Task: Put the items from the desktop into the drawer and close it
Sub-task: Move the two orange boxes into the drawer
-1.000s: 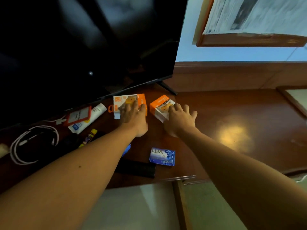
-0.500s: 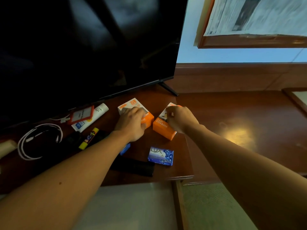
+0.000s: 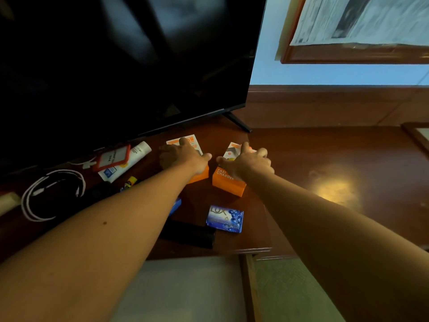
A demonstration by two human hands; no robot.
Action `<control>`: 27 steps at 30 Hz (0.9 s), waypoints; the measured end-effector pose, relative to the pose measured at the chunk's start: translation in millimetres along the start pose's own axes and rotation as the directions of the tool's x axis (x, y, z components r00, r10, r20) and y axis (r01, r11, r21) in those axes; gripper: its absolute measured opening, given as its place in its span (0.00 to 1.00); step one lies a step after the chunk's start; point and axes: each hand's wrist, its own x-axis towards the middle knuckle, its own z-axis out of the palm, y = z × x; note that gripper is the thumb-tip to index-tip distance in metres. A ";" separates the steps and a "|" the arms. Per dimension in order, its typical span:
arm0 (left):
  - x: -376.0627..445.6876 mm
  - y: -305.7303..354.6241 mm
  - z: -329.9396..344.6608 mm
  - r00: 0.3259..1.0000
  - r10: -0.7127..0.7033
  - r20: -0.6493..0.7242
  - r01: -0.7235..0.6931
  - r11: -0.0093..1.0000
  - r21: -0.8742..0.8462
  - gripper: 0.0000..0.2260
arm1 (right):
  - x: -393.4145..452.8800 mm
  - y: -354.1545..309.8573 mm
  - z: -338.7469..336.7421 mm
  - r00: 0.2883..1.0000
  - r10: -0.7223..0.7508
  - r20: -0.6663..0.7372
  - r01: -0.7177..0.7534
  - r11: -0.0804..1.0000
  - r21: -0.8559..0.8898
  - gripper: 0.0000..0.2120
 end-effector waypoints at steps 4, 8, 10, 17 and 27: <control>3.3 2.8 -0.3 0.999 0.040 -0.015 -0.040 0.998 -0.038 0.43 | 8.2 2.2 9.9 0.998 -0.056 0.017 0.053 0.989 0.141 0.50; 2.5 2.0 -5.6 0.995 0.071 -0.076 -0.076 0.994 -0.076 0.44 | 3.2 4.3 6.1 0.993 -0.108 -0.041 0.111 0.990 0.091 0.50; -3.3 -0.8 -8.8 0.987 0.104 -0.120 -0.116 0.989 -0.091 0.42 | -4.7 4.3 1.7 0.988 -0.137 -0.078 0.142 0.987 0.070 0.49; -48.2 -21.5 -28.4 0.965 0.193 -0.176 -0.217 0.967 -0.132 0.37 | -54.4 7.9 -9.8 0.980 -0.172 -0.100 0.180 0.981 0.078 0.46; -152.1 -100.6 -41.0 0.952 0.276 -0.131 -0.293 0.946 -0.139 0.41 | -181.0 35.0 10.2 0.982 -0.156 -0.109 0.162 0.986 0.050 0.47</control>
